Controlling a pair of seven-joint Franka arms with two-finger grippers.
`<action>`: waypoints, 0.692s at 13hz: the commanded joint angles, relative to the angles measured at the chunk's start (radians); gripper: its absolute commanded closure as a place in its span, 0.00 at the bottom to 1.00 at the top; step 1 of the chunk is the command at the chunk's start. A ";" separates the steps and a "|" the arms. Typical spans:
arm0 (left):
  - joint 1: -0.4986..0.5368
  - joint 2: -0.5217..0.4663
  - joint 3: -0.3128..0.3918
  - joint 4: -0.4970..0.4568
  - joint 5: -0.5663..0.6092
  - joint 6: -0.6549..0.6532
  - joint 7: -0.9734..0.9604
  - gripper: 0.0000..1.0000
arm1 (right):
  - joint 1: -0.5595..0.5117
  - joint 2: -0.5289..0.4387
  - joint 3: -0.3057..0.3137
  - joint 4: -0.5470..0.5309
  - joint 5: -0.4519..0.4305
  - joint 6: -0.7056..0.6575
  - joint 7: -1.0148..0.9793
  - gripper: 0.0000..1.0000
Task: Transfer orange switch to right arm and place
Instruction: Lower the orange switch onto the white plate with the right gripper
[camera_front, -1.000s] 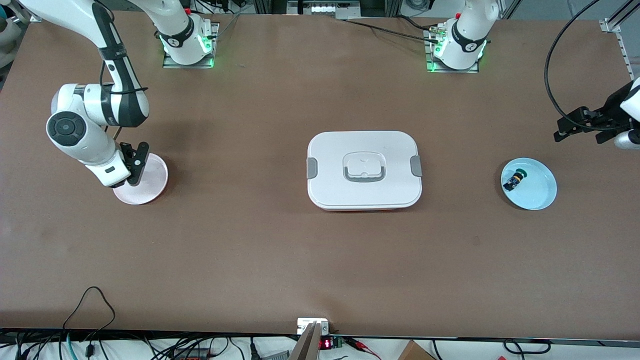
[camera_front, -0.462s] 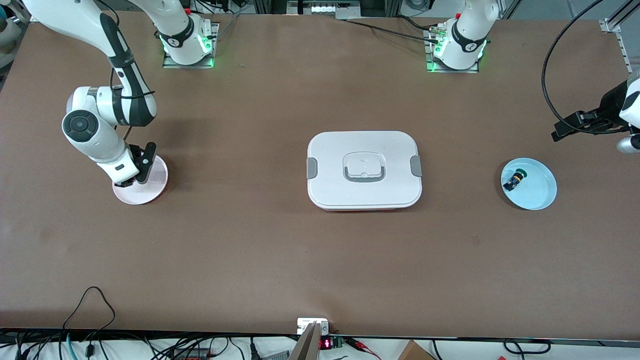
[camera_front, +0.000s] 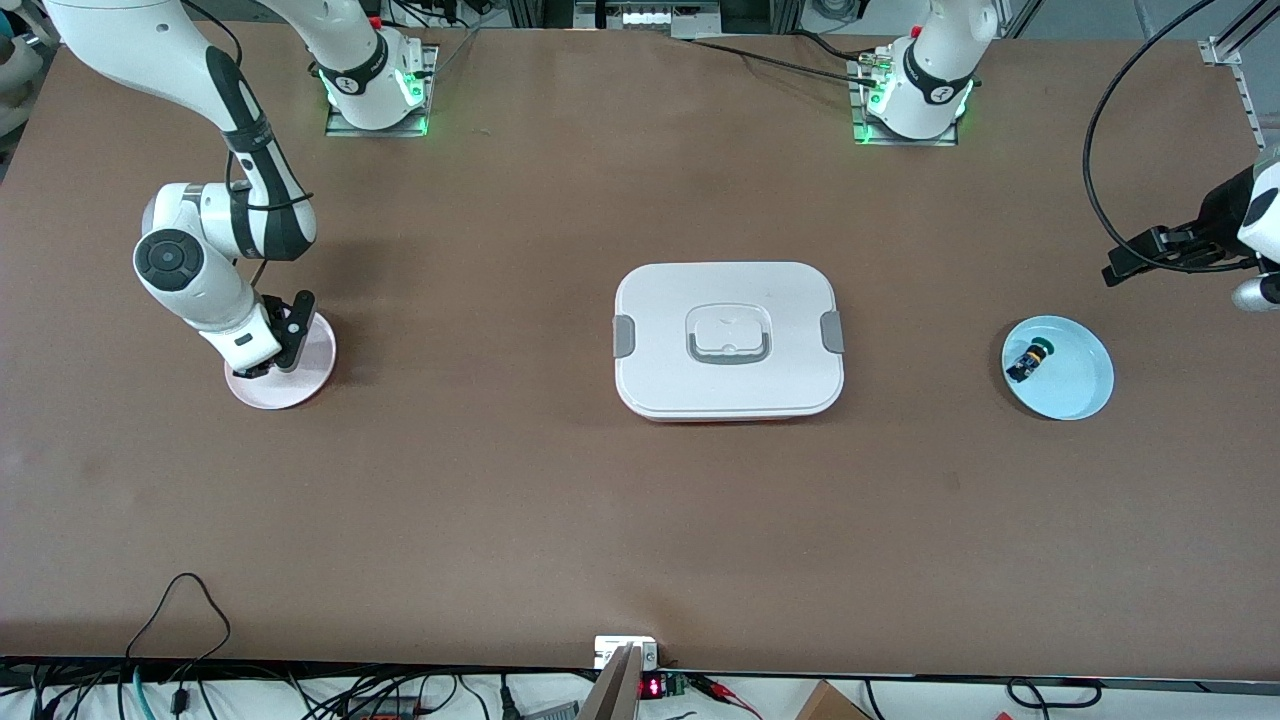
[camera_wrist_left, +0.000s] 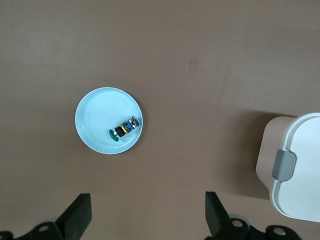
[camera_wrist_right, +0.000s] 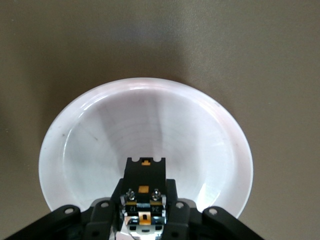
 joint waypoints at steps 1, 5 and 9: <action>-0.020 0.024 0.009 0.043 0.017 -0.023 -0.014 0.00 | -0.017 -0.005 0.006 -0.021 -0.016 0.029 -0.013 0.76; -0.018 0.023 0.001 0.051 -0.012 -0.026 -0.028 0.00 | -0.017 -0.026 0.007 -0.020 -0.006 0.001 0.014 0.00; -0.021 0.021 -0.005 0.057 -0.038 -0.026 -0.026 0.00 | -0.014 -0.097 0.006 -0.004 0.013 -0.057 0.021 0.00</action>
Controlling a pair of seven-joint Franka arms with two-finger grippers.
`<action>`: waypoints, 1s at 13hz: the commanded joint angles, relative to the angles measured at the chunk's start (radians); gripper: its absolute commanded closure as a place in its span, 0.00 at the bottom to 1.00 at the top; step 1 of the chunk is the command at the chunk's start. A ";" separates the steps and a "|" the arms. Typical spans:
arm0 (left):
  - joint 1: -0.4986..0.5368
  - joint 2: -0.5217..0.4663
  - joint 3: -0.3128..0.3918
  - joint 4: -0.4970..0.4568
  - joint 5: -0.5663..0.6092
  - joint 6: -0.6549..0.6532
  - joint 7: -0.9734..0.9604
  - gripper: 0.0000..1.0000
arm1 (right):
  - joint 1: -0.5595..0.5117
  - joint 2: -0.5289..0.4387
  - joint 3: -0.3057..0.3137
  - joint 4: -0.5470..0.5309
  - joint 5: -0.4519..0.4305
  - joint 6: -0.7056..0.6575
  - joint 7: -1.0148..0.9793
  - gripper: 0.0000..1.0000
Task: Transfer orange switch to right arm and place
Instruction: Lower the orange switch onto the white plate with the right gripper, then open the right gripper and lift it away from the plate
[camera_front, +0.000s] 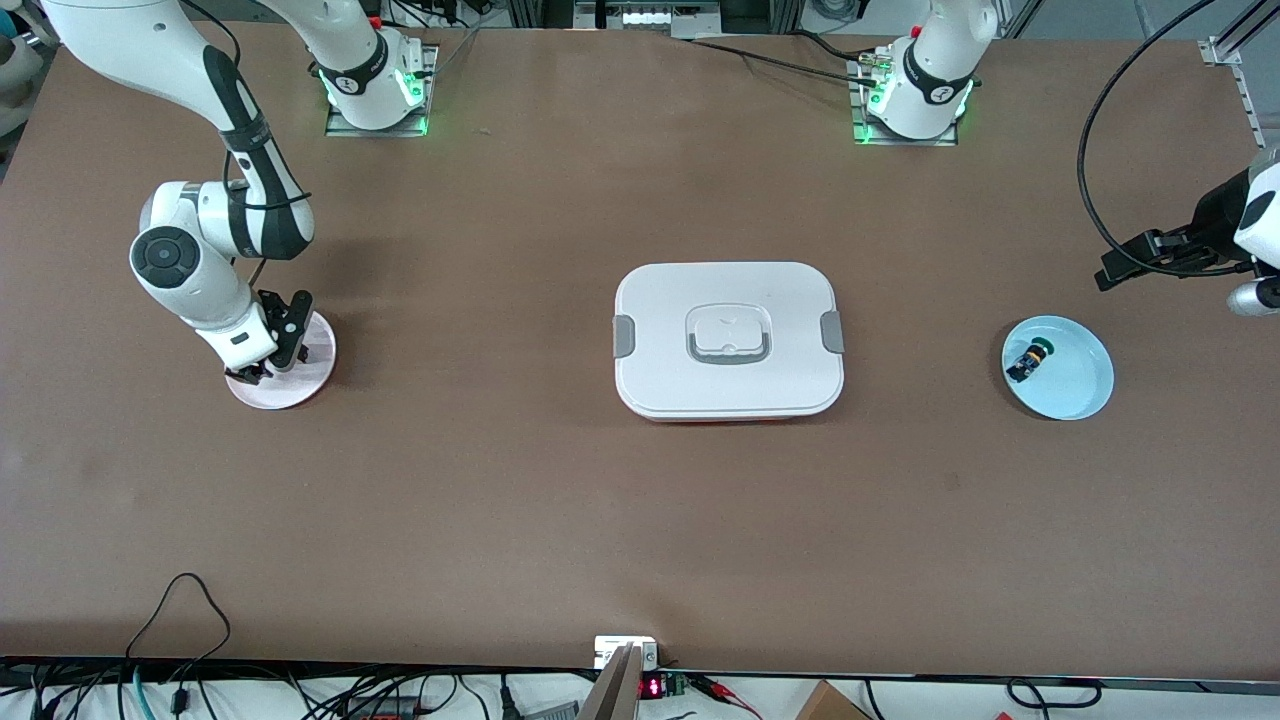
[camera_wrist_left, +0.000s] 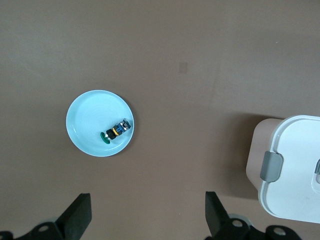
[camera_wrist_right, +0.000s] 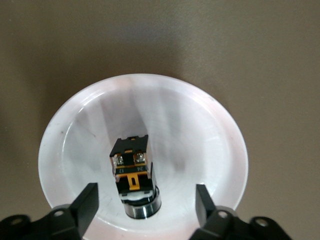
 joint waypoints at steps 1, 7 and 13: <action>-0.008 0.012 -0.001 0.036 -0.014 -0.025 -0.007 0.00 | -0.008 -0.081 0.006 0.007 0.016 -0.047 0.025 0.00; -0.007 0.006 0.001 0.036 -0.014 -0.025 -0.010 0.00 | 0.010 -0.140 0.009 0.155 0.158 -0.352 0.362 0.00; -0.007 0.006 -0.001 0.036 -0.014 -0.036 -0.013 0.00 | 0.010 -0.140 0.014 0.346 0.295 -0.666 0.848 0.00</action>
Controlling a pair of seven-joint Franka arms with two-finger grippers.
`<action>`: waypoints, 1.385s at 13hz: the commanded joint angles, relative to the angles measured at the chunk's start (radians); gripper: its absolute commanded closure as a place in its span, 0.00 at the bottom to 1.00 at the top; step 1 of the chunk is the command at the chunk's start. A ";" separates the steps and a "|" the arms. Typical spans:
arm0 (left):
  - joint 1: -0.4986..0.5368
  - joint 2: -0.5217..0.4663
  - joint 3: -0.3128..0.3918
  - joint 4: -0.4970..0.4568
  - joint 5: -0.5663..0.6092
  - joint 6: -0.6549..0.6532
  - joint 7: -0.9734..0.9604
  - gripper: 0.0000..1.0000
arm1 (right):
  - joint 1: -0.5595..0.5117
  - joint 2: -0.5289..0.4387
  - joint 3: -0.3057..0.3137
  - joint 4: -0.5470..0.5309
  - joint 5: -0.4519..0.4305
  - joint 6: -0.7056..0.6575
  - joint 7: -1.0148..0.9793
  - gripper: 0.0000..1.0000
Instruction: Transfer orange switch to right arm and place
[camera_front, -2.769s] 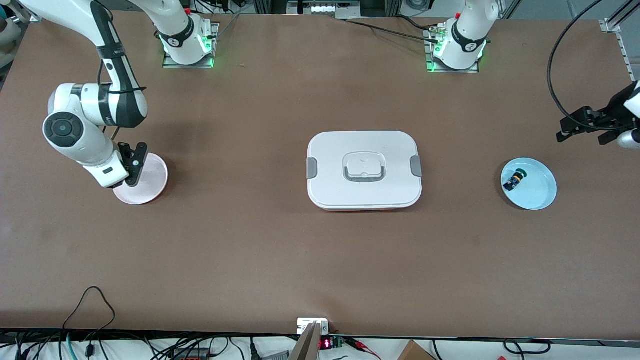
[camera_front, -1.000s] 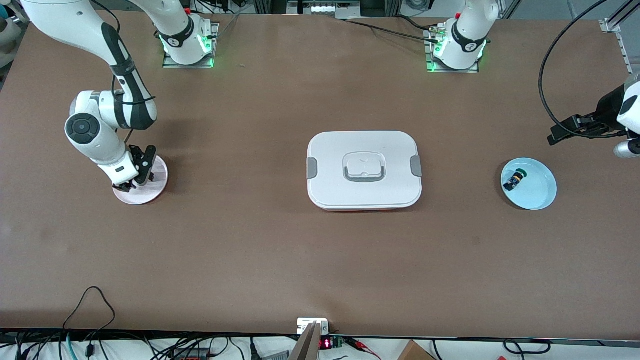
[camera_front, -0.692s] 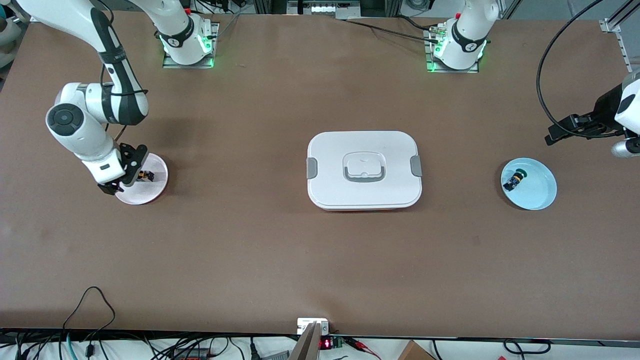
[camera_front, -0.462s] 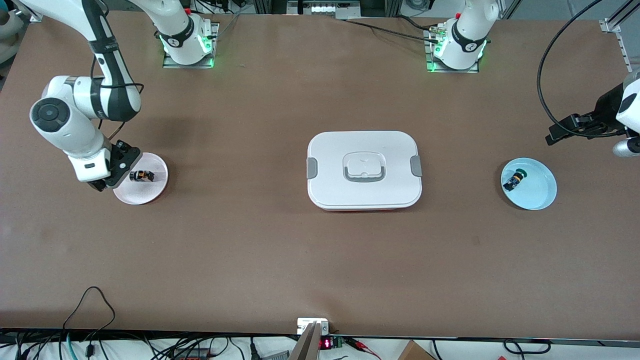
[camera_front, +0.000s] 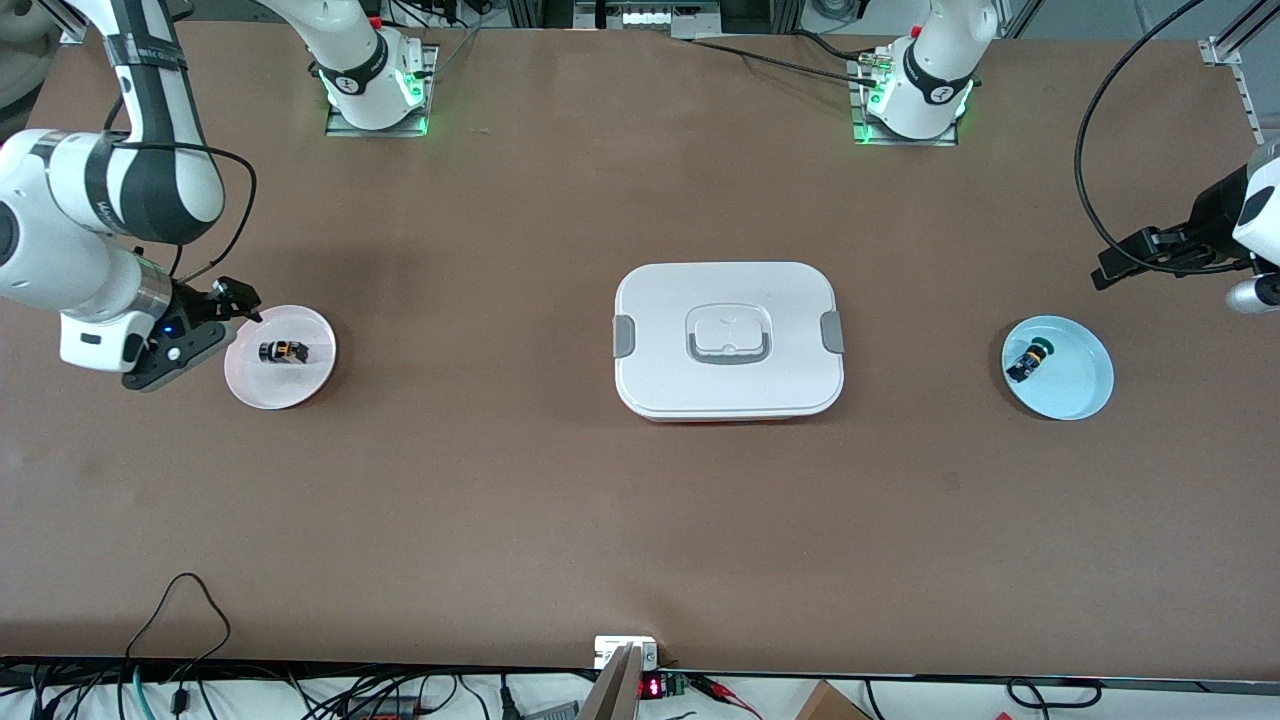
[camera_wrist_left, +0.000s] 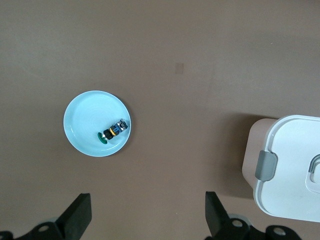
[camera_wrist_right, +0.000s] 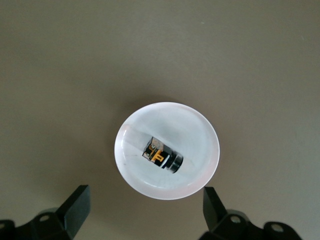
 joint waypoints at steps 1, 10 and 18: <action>-0.003 0.006 0.001 0.025 -0.011 -0.026 -0.008 0.00 | 0.001 0.002 0.005 0.031 0.151 -0.107 0.238 0.00; -0.003 0.008 0.001 0.023 -0.011 -0.032 -0.008 0.00 | -0.040 -0.001 0.002 0.418 -0.047 -0.468 0.452 0.00; -0.005 0.006 -0.002 0.027 -0.009 -0.037 -0.007 0.00 | -0.084 -0.063 0.006 0.441 0.004 -0.578 0.581 0.00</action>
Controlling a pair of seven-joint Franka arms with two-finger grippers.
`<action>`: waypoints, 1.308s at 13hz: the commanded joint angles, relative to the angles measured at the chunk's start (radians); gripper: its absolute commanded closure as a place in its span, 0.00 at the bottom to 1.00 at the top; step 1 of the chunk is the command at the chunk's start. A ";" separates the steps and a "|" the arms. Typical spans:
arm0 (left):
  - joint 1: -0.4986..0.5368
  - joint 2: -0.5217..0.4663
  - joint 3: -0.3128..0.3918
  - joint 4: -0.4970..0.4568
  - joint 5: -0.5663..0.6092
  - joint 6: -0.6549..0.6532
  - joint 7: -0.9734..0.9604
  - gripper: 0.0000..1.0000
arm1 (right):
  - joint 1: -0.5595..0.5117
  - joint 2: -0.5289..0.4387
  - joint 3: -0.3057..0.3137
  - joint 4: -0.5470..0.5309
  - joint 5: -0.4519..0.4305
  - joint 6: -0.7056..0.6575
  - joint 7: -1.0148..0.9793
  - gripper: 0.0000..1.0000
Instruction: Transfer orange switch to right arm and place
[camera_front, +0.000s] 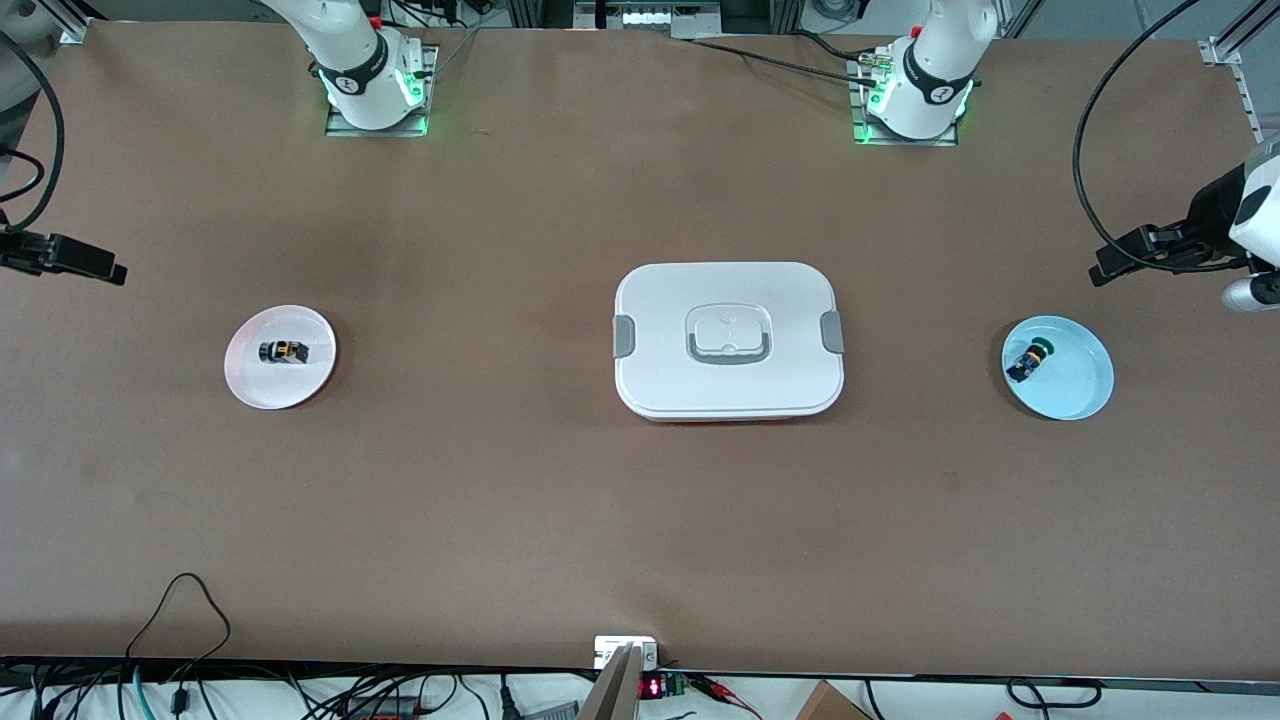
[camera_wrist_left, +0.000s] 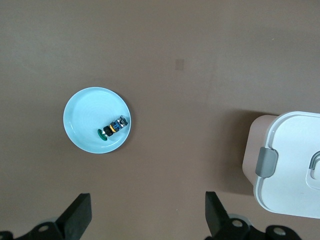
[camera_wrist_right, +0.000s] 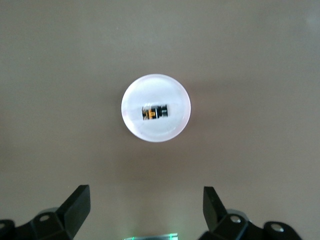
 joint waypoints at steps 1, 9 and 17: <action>-0.004 0.006 0.001 0.026 -0.009 -0.023 -0.004 0.00 | 0.000 -0.040 0.008 -0.032 -0.002 -0.016 0.040 0.00; -0.004 0.009 -0.004 0.044 -0.009 -0.026 -0.004 0.00 | 0.013 -0.146 0.037 -0.160 -0.002 0.109 -0.012 0.00; -0.004 0.011 -0.004 0.044 -0.011 -0.028 -0.006 0.00 | 0.019 -0.154 0.049 -0.149 0.001 0.107 -0.012 0.00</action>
